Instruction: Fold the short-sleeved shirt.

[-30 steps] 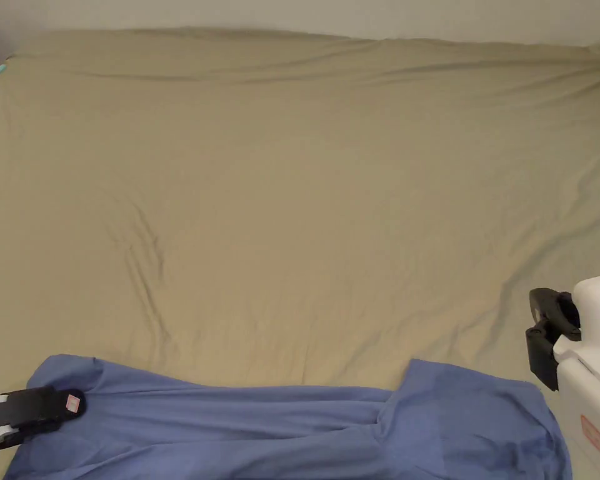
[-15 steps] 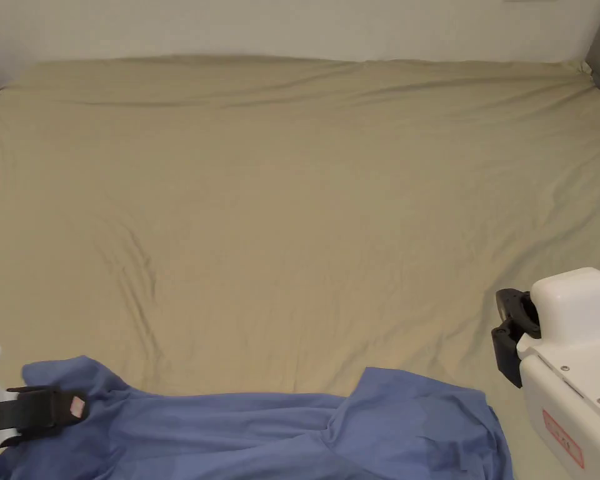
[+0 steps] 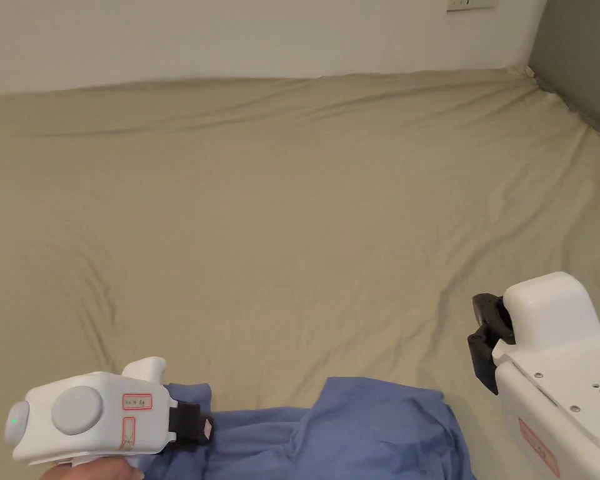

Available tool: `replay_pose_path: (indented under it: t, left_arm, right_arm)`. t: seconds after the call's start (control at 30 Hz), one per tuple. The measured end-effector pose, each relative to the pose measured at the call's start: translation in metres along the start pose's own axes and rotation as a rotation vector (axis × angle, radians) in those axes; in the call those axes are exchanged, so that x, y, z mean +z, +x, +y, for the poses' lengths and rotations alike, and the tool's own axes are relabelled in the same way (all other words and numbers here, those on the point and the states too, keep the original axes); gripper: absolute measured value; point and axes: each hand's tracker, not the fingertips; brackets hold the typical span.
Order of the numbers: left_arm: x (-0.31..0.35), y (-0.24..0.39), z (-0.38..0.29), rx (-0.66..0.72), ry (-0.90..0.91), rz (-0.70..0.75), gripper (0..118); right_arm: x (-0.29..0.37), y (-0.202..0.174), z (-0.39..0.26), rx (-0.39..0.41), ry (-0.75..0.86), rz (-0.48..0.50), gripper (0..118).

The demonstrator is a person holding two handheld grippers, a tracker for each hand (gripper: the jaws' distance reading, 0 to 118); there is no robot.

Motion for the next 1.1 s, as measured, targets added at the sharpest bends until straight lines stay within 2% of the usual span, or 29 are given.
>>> replay_pose_path:
  t: [0.13,0.17,0.2,0.23,0.27,0.3,0.37,0.43,0.47,0.5,0.53,0.57,0.6,0.63,0.67,0.8,0.87,1.1]
  left_arm:
    - [-0.024,0.002,0.001,0.079,-0.006,0.043,11]
    - [-0.026,0.000,0.001,0.124,-0.003,0.024,17]
    - [-0.026,-0.003,0.001,0.165,0.004,0.005,35]
    - [-0.023,-0.004,0.000,0.209,0.013,-0.036,62]
    - [-0.021,-0.007,0.000,0.260,0.016,-0.135,97]
    - [-0.018,-0.008,-0.001,0.296,0.005,-0.217,107]
    - [-0.003,-0.005,-0.003,0.312,0.016,-0.289,104]
    - [0.015,-0.004,-0.002,0.263,0.055,-0.309,100]
    - [0.026,-0.005,-0.001,0.222,0.091,-0.297,97]
    - [0.038,-0.003,-0.003,0.188,0.130,-0.280,88]
    - [0.047,-0.003,-0.003,0.156,0.162,-0.257,71]
    - [0.056,-0.004,-0.004,0.121,0.193,-0.226,42]
    - [0.063,-0.005,-0.006,0.092,0.224,-0.195,22]
    - [0.067,-0.006,-0.010,0.060,0.247,-0.153,5]
    - [0.070,-0.008,-0.013,0.028,0.277,-0.107,0]
    - [0.055,-0.014,-0.028,-0.159,0.337,0.166,0]
    - [0.034,-0.014,-0.037,-0.261,0.305,0.268,0]
    - [-0.019,0.020,-0.062,-0.335,0.216,0.166,0]
  right_arm:
    - [0.001,0.009,-0.003,-0.006,0.008,-0.020,2]
    - [0.001,0.011,-0.003,-0.014,0.007,-0.017,1]
    - [0.000,0.014,-0.004,-0.026,0.003,-0.014,2]
    - [0.000,0.015,-0.004,-0.034,0.003,-0.014,2]
    - [-0.001,0.016,-0.005,-0.039,0.002,-0.015,2]
    - [-0.001,0.017,-0.005,-0.040,0.000,-0.016,2]
    - [-0.002,0.017,-0.005,-0.040,-0.004,-0.019,2]
    - [-0.003,0.017,-0.005,-0.041,-0.005,-0.018,2]
    - [-0.003,0.016,-0.005,-0.044,-0.005,-0.017,2]
    - [-0.004,0.016,-0.005,-0.046,-0.004,-0.016,1]
    - [-0.003,0.015,-0.005,-0.048,-0.003,-0.014,2]
    - [-0.003,0.014,-0.004,-0.049,-0.002,-0.011,1]
    - [-0.003,0.012,-0.004,-0.050,-0.002,-0.009,2]
    - [-0.002,0.010,-0.003,-0.047,-0.001,-0.006,2]
    - [-0.002,0.009,-0.003,-0.044,0.000,-0.004,2]
    - [0.002,0.002,0.000,-0.034,0.007,0.008,2]
    - [0.004,-0.001,0.001,-0.029,0.010,0.013,2]
    - [0.008,-0.002,0.002,-0.004,0.008,0.017,2]
